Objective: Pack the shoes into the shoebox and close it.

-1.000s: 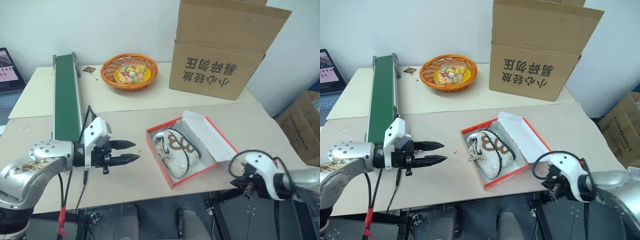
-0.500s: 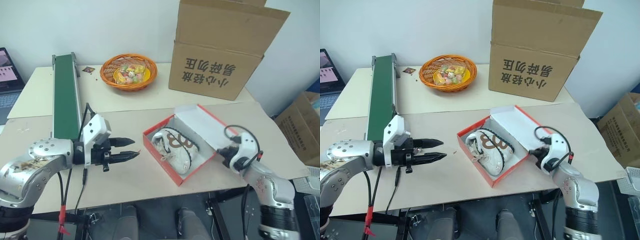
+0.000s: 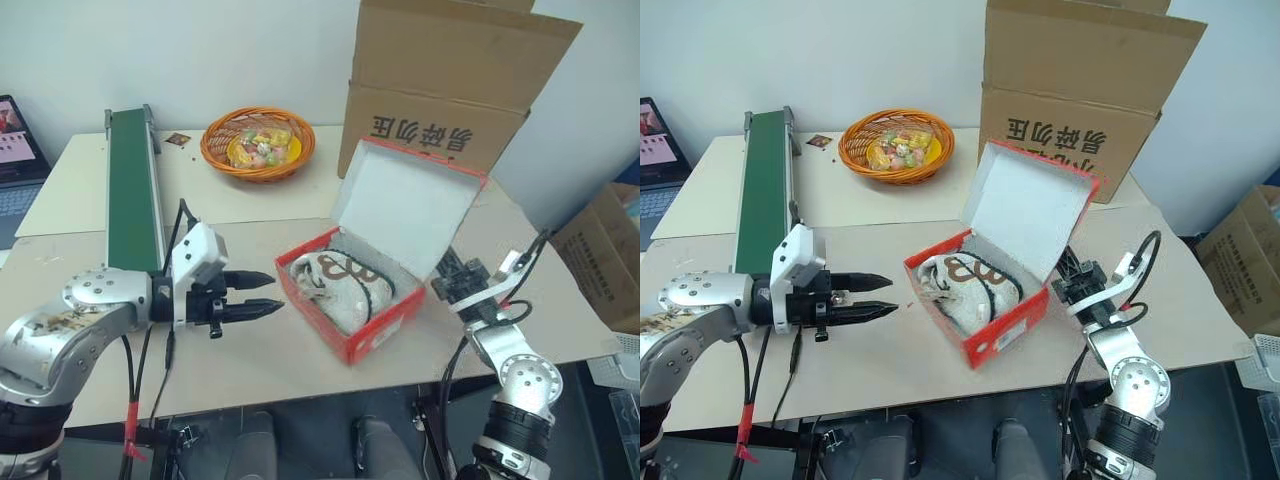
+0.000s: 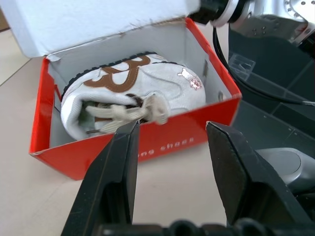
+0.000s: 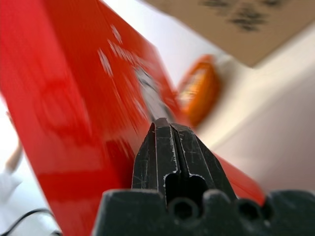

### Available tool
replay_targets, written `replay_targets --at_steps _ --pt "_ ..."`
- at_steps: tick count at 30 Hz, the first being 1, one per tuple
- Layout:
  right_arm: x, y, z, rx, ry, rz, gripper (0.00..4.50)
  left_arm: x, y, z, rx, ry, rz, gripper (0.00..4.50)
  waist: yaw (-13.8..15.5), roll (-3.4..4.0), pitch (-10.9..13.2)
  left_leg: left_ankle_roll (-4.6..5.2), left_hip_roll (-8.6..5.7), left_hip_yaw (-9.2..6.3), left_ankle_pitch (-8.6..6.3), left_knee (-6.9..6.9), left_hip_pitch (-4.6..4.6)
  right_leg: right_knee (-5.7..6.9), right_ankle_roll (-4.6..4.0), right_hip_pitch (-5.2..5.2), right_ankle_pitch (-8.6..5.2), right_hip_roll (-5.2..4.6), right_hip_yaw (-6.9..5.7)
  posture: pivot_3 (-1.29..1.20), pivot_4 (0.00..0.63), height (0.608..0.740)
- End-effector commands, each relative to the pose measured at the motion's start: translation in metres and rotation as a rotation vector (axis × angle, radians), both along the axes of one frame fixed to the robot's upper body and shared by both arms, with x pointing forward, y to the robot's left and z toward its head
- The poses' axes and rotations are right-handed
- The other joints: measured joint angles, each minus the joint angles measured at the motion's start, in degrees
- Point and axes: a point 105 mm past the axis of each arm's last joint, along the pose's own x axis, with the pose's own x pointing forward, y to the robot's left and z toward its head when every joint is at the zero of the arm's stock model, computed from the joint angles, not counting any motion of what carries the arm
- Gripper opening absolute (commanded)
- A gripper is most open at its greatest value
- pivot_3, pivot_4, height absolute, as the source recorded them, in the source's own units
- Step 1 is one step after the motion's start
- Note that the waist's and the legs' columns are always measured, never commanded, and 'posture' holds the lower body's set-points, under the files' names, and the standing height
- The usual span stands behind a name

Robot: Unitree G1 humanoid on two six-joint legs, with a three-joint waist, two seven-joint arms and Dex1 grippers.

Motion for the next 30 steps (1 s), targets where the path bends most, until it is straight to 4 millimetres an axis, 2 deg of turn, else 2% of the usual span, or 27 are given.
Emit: replay_targets --at_steps 1,2,6,9,12,15,17,18,20,22,24,26,30 --pt "-0.024 0.033 0.026 -0.158 -0.174 0.257 0.07 -0.006 -0.006 0.006 -0.018 -0.016 -0.027 2.31 0.0 0.0 0.0 0.0 0.01 0.0 0.0 0.0 0.01 0.01 0.0 0.0 0.0 0.01 0.0 0.0 0.15 0.709" --pt "-0.026 0.038 0.025 -0.22 -0.182 0.294 0.07 -0.006 -0.005 0.006 -0.016 -0.016 -0.026 2.31 -0.1 0.01 0.0 -0.01 0.02 0.0 -0.01 0.0 0.04 0.01 -0.01 0.01 0.0 0.01 -0.01 0.0 0.15 0.709" --pt "-0.031 0.067 0.014 -0.659 -0.24 0.408 0.07 -0.006 -0.002 0.009 -0.014 -0.017 -0.014 2.31 0.0 0.01 0.0 -0.03 0.02 0.05 -0.02 0.0 0.06 0.0 -0.03 -0.04 0.0 -0.02 0.01 0.0 0.15 0.709" --pt "-0.03 0.084 0.01 -0.866 -0.284 0.422 0.07 -0.008 -0.001 0.008 -0.013 -0.011 -0.009 2.31 0.0 0.0 0.0 -0.03 0.02 0.06 -0.02 -0.04 0.05 -0.03 -0.08 -0.1 -0.04 -0.02 0.01 0.0 0.15 0.709" --pt "-0.03 0.099 0.004 -0.955 -0.311 0.422 0.07 -0.011 0.0 0.007 -0.01 -0.009 -0.008 2.31 0.2 0.0 0.0 -0.03 0.01 0.07 -0.02 -0.05 0.03 -0.03 -0.09 -0.12 -0.05 -0.02 0.01 0.0 0.15 0.709" --pt "-0.027 0.11 0.002 -0.948 -0.303 0.415 0.07 -0.008 0.004 0.011 -0.016 -0.018 0.017 2.31 0.4 -0.02 0.0 -0.03 0.01 0.07 -0.02 0.01 0.01 -0.02 -0.08 -0.1 -0.05 -0.03 0.0 0.0 0.15 0.709" --pt "-0.028 0.121 -0.005 -0.97 -0.293 0.426 0.07 -0.007 0.007 0.012 -0.012 -0.025 0.033 2.31 0.3 -0.03 0.0 -0.04 0.0 0.07 -0.02 0.04 0.01 -0.02 -0.08 -0.09 -0.04 -0.03 0.0 0.0 0.15 0.709" --pt "-0.028 0.124 -0.014 -0.988 -0.274 0.436 0.07 -0.006 0.009 0.013 -0.011 -0.029 0.04 2.31 0.3 -0.04 0.0 -0.04 0.01 0.07 -0.03 0.06 0.01 -0.02 -0.08 -0.08 -0.04 -0.04 0.0 0.0 0.15 0.709" --pt "-0.014 0.123 -0.058 -1.146 -0.146 0.419 0.07 -0.004 0.011 0.015 -0.015 -0.038 0.052 2.31 0.3 -0.06 0.0 -0.05 0.01 0.07 -0.03 0.03 0.01 -0.02 -0.09 -0.1 -0.04 -0.03 0.0 0.0 0.15 0.709" --pt "-0.009 0.115 -0.101 -1.319 -0.04 0.442 0.07 -0.007 0.012 0.017 -0.001 -0.043 0.038 2.31 0.3 -0.11 -0.1 -0.04 0.01 0.07 -0.03 0.01 0.02 -0.02 -0.1 -0.11 -0.04 -0.03 -0.02 0.0 0.15 0.709" --pt "-0.01 0.107 -0.119 -1.42 -0.034 0.479 0.07 -0.013 0.013 0.018 0.03 -0.045 0.008 2.31 0.1 -0.12 -0.2 -0.04 0.0 0.12 -0.03 0.01 0.04 -0.01 -0.11 -0.11 -0.03 -0.06 0.01 0.0 0.15 0.709" --pt "-0.009 0.106 -0.12 -1.428 -0.038 0.487 0.07 -0.016 0.014 0.019 0.044 -0.044 -0.003 2.31 0.0 -0.2 -0.4 -0.09 0.07 0.13 -0.06 -0.01 0.39 -0.06 -0.1 -0.02 -0.04 -0.05 -0.04 0.0 0.15 0.709" --pt "-0.005 0.115 -0.097 -1.315 -0.069 0.478 0.07 -0.019 0.016 0.017 0.06 -0.041 0.0 2.31 0.2 -0.25 -1.0 -0.28 0.13 0.26 -0.18 -0.1 0.82 -0.1 -0.14 0.18 -0.06 -0.14 -0.06 0.0 0.15 0.709"
